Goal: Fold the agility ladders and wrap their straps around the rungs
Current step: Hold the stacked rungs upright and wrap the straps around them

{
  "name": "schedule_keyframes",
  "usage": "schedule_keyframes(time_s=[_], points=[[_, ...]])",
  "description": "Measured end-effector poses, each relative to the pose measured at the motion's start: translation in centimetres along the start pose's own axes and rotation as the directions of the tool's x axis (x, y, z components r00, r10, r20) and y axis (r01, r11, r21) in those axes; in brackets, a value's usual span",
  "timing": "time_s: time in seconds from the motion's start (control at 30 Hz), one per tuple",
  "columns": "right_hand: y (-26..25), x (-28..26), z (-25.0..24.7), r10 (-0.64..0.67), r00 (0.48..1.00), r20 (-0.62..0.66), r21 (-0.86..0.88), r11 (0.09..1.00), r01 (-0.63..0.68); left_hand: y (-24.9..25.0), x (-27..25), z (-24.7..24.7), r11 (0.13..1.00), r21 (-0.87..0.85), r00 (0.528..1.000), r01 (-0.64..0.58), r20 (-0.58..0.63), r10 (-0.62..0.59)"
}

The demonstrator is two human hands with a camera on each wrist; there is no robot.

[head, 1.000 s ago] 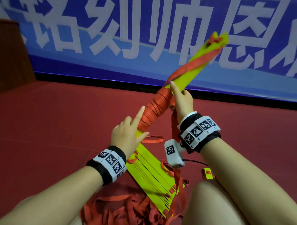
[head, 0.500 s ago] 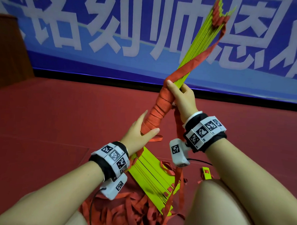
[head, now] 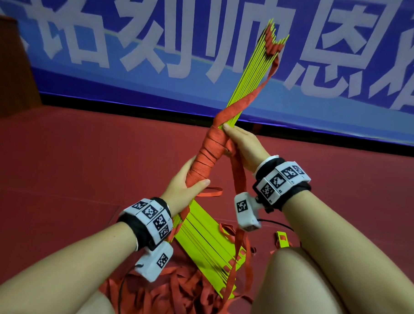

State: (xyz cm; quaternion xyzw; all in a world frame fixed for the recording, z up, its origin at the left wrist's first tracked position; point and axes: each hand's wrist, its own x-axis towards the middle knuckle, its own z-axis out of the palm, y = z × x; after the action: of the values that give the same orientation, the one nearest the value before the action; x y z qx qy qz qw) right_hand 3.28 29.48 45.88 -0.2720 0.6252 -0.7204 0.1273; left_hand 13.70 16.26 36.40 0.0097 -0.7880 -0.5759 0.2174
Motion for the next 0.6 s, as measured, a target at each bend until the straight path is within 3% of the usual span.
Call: schedule_keyframes(time_s=[0.1, 0.23, 0.43, 0.6], points=[[0.5, 0.4, -0.7, 0.018, 0.998, -0.052, -0.119, 0.993, -0.024, -0.3, 0.3, -0.3, 0.997, 0.072, 1.000, -0.013, 0.019, 0.011], [0.3, 0.3, -1.0, -0.052, 0.992, -0.112, -0.227, 0.973, 0.025, -0.5, 0.2, 0.2, 0.980, 0.200, 1.000, -0.008, -0.022, 0.013], [-0.4, 0.2, -0.1, -0.155, 0.961, -0.227, -0.187, 0.976, 0.113, 0.9, 0.0, 2.0, 0.928, 0.373, 0.986, -0.006, -0.151, 0.067], [0.4, 0.5, 1.1, -0.122, 0.935, -0.334, -0.251, 0.967, 0.036, 1.2, -0.2, 1.7, 0.760, 0.648, 0.977, 0.060, -0.195, 0.090]])
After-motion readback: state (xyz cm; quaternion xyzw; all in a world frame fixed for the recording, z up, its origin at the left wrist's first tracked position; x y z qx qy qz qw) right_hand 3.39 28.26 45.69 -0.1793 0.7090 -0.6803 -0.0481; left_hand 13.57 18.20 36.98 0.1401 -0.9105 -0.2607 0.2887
